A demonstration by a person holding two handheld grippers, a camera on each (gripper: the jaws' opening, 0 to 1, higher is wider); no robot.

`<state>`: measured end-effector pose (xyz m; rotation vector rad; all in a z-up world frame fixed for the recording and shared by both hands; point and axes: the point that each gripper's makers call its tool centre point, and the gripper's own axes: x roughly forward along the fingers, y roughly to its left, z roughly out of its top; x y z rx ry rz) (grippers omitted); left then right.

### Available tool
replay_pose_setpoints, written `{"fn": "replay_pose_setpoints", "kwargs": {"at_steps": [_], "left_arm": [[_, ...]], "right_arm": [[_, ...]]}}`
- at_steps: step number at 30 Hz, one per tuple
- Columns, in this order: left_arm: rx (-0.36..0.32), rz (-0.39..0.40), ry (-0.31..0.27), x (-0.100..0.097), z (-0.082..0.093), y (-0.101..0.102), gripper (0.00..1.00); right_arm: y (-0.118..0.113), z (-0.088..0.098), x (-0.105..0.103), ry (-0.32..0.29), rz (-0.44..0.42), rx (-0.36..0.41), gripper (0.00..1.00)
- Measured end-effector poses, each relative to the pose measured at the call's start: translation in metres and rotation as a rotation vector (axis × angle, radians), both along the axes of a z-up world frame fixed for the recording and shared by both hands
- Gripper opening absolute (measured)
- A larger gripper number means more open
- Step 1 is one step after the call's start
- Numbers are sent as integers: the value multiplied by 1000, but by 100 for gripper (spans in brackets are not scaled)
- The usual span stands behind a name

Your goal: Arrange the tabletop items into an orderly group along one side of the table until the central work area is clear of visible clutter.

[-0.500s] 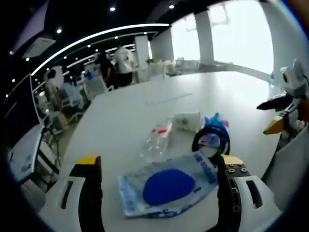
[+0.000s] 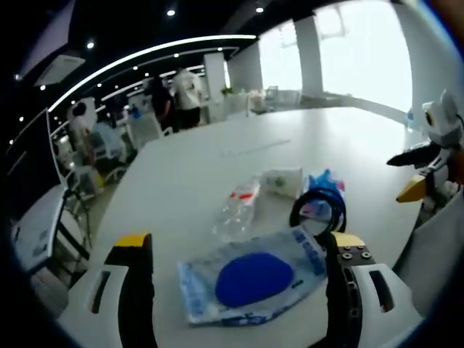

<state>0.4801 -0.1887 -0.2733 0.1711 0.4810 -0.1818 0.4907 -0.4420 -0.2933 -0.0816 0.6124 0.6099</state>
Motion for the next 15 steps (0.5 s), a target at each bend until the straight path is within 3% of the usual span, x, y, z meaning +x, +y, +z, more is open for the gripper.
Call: {"fn": "replay_pose_setpoints", "kwargs": {"at_steps": [10,12,15], "left_arm": [[-15,3,-6,1,1,1,96],[-37,3,-34,2,7,0,96],[-24,3,-20,1,4,1,96]], "right_arm": [[-2,-4,-1,2,3,-35,99],[-1,-3,-1,8,3,-23,99],[0,-4,-1,18,4,-7,99]]}}
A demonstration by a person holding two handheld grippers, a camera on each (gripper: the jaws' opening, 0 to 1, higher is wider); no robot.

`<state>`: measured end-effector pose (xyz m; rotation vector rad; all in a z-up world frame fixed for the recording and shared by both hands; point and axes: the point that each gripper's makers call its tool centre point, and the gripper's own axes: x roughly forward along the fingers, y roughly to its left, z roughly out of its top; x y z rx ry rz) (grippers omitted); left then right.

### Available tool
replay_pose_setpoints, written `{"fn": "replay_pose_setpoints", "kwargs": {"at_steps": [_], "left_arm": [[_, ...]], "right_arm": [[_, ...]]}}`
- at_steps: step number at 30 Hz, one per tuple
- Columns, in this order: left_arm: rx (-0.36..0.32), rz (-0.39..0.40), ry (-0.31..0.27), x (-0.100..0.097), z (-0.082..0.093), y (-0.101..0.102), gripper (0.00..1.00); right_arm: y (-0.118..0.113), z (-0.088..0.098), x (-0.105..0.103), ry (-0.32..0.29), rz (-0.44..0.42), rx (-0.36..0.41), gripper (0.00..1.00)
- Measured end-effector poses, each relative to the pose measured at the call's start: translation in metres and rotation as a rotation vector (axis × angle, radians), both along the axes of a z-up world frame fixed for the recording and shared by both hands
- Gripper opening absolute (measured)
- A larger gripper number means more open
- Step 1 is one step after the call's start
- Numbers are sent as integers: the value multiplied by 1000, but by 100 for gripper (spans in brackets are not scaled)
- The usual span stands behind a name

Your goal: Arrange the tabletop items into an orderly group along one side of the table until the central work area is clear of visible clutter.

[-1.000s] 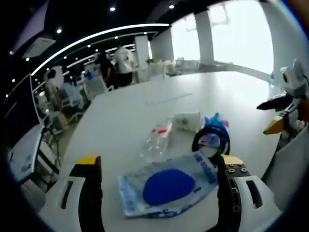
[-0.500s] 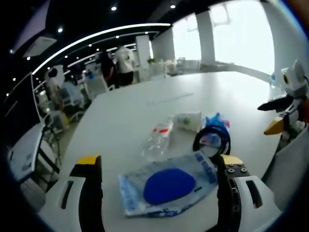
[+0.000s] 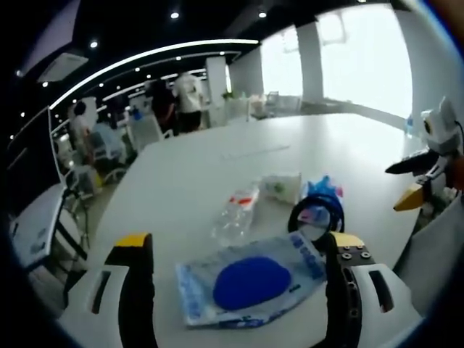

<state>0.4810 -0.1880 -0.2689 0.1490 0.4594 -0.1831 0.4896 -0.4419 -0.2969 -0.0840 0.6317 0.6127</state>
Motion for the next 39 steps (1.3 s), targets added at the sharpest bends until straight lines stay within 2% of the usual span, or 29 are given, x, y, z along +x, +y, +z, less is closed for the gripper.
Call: {"fn": "replay_pose_setpoints", "kwargs": {"at_steps": [7,24,34,39], "left_arm": [[-5,-7,5,1,-1,-1,96],[1,-16,12,2,-4,-2,95],[2,-10,13,2,-3,-1,95],[-48,20,24,0,-5,8,95]], "right_arm": [[-1,-6,-1,-13,22,-78,99],[-1,-6,-2,-2,27,-70,99],[-2,-2,-1,-4,12,-40,99],[-2,-2,-2,0,15,-37,99]]}}
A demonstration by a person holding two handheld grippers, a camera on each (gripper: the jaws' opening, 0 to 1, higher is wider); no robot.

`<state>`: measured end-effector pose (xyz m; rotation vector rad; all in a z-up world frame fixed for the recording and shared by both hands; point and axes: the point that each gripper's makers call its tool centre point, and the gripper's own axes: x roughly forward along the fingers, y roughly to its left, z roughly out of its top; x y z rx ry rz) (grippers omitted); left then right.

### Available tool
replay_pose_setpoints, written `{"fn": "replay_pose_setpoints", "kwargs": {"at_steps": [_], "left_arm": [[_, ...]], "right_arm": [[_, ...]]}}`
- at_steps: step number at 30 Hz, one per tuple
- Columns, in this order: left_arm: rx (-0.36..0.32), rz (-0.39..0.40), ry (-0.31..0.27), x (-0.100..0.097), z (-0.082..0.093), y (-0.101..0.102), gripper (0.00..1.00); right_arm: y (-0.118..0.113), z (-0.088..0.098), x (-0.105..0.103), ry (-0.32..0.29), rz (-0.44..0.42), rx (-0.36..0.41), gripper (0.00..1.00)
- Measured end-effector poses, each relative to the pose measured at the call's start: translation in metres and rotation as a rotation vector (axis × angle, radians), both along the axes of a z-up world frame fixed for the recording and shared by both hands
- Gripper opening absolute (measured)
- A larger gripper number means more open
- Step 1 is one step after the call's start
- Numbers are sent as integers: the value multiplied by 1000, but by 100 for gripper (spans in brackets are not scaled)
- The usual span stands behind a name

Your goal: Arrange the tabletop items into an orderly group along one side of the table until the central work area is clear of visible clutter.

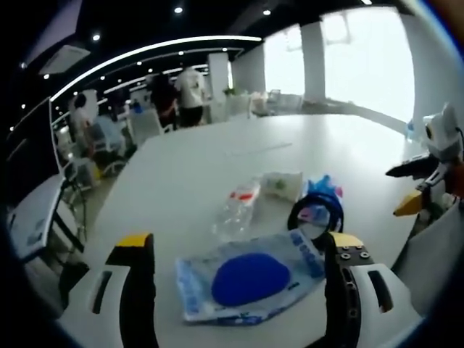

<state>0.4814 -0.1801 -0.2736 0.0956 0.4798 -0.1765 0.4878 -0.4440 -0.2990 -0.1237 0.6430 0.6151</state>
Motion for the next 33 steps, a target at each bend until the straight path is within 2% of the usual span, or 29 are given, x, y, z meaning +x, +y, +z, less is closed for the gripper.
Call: {"fn": "replay_pose_setpoints", "kwargs": {"at_steps": [5,12,26,33], "left_arm": [[-2,24,-1,0,1,6,94],[-9,16,17,1,-1,6,93],[31,-63,36,21,12,0,89],[55,-122,65,33,10,-9,88]], "right_arm": [[1,0,-1,4,2,4,99],[2,-1,-2,9,8,7,99],[2,-2,-2,17,7,3,98],[1,-4,-4,24,9,-1,98]]}}
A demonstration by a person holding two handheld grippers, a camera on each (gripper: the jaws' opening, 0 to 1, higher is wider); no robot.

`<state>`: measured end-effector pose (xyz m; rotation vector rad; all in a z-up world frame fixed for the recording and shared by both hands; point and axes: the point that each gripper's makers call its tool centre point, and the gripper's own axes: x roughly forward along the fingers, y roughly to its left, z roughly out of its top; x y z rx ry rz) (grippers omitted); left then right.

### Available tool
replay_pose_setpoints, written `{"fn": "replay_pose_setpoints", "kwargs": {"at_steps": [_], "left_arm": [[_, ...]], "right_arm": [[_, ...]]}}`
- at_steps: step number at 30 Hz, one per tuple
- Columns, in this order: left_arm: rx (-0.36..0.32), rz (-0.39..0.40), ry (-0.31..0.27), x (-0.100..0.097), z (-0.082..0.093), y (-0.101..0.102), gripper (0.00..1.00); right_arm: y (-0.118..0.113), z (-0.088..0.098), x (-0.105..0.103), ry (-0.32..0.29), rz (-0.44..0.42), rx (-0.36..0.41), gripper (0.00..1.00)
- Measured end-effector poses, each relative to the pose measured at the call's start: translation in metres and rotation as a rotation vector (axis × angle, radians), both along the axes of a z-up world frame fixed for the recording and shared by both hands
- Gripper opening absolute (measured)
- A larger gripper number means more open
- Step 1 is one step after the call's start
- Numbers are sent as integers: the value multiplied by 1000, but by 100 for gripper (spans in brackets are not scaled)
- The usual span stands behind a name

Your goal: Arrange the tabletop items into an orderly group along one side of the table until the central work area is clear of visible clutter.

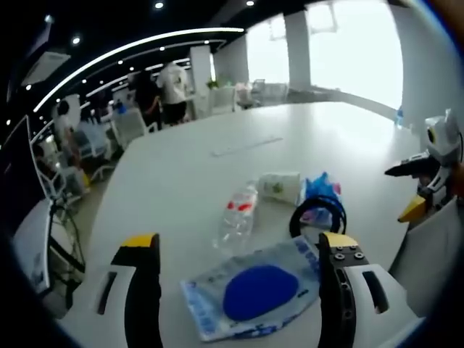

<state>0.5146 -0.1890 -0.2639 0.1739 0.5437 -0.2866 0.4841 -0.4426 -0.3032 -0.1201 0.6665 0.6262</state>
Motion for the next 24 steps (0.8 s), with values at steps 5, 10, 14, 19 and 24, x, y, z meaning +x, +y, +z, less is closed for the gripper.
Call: {"fn": "replay_pose_setpoints", "kwargs": {"at_steps": [5,10,14,19,24], "left_arm": [[10,-37,35,10,-7,-5,86],[25,-77,82,21,-14,-11,83],[37,-111,115,31,-19,-17,80],[85,-149,156,45,-22,-20,79],[40,-179,231,54,-27,-30,78]], "right_arm": [[-1,0,0,4,-5,-2,98],[-2,-2,-1,10,-8,-5,98],[-1,-3,-2,15,-4,-9,98],[-1,-5,-3,22,0,-15,98],[-1,-6,-3,26,-1,-15,97]]}}
